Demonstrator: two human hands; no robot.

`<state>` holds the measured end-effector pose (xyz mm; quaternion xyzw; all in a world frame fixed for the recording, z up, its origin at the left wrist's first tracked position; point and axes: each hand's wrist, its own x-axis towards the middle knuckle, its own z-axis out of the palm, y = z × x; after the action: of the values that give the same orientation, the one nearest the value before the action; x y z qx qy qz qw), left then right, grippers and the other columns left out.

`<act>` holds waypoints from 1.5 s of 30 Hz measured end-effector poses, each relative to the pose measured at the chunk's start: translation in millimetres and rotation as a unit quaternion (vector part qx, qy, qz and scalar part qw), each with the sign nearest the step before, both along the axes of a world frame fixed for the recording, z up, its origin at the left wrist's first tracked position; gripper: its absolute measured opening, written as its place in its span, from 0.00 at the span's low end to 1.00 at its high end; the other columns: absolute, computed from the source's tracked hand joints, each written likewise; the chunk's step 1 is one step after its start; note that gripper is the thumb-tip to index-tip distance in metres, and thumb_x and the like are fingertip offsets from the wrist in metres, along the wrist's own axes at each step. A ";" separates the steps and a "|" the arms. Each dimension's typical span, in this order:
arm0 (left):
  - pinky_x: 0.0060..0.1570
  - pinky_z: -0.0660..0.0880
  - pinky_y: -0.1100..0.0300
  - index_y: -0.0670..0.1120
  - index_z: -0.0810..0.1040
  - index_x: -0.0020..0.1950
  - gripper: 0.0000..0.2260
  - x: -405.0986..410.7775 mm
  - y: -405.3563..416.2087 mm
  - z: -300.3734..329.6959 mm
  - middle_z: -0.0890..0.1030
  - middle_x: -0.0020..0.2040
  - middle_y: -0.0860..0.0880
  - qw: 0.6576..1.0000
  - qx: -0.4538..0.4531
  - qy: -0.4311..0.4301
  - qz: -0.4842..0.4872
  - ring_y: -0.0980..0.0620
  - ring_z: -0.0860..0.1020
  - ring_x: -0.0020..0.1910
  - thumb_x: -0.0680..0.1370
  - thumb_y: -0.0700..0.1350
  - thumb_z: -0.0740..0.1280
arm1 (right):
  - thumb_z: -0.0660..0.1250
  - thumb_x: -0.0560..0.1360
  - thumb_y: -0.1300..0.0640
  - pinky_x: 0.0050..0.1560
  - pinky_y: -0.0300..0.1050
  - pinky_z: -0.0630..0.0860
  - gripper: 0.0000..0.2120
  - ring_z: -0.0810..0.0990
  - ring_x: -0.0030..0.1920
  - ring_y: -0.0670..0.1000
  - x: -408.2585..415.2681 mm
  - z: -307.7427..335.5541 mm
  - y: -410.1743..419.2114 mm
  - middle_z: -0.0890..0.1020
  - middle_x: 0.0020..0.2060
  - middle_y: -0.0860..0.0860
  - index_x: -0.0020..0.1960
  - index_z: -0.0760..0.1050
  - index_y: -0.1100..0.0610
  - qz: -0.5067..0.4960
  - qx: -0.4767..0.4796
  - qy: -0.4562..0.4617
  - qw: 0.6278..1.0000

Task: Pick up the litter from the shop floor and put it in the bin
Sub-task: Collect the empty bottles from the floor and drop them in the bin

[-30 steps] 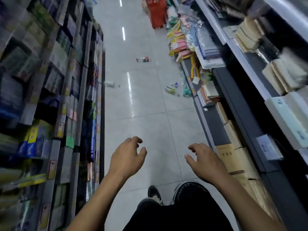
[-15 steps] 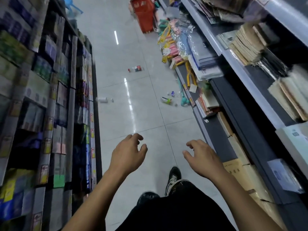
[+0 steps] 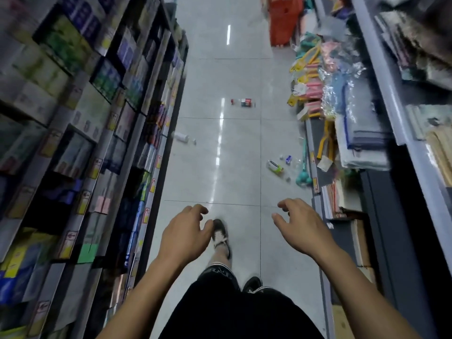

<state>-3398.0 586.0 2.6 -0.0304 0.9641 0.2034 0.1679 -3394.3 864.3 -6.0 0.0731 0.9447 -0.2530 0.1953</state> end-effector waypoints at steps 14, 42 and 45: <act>0.51 0.77 0.54 0.55 0.75 0.66 0.16 -251.7 4.1 -18.3 0.79 0.58 0.56 0.996 0.015 -0.039 -0.078 0.55 0.78 0.54 0.79 0.56 0.61 | 0.61 0.80 0.42 0.58 0.51 0.76 0.21 0.76 0.61 0.51 -208.6 -7.9 -10.9 0.76 0.61 0.49 0.68 0.73 0.51 -0.064 0.023 -0.039 0.997; 0.46 0.75 0.56 0.54 0.76 0.64 0.15 -552.2 300.3 -21.1 0.79 0.54 0.55 0.916 -0.022 -0.013 -0.400 0.52 0.79 0.51 0.79 0.56 0.63 | 0.62 0.78 0.43 0.58 0.52 0.76 0.19 0.76 0.59 0.51 -356.5 -52.8 168.1 0.77 0.59 0.48 0.65 0.73 0.50 -0.329 -0.055 -0.090 0.938; 0.46 0.76 0.55 0.54 0.76 0.64 0.15 -578.8 315.4 -25.0 0.79 0.54 0.55 0.904 -0.024 -0.023 -0.427 0.52 0.79 0.51 0.78 0.55 0.63 | 0.61 0.79 0.43 0.57 0.51 0.76 0.19 0.76 0.58 0.50 -374.7 -57.5 168.5 0.77 0.59 0.48 0.65 0.73 0.50 -0.348 -0.056 -0.103 0.930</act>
<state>-3976.9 901.5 -22.5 0.3757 0.8853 0.0878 0.2597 -3769.0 1032.8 -63.4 0.4116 0.8191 -0.3487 0.1951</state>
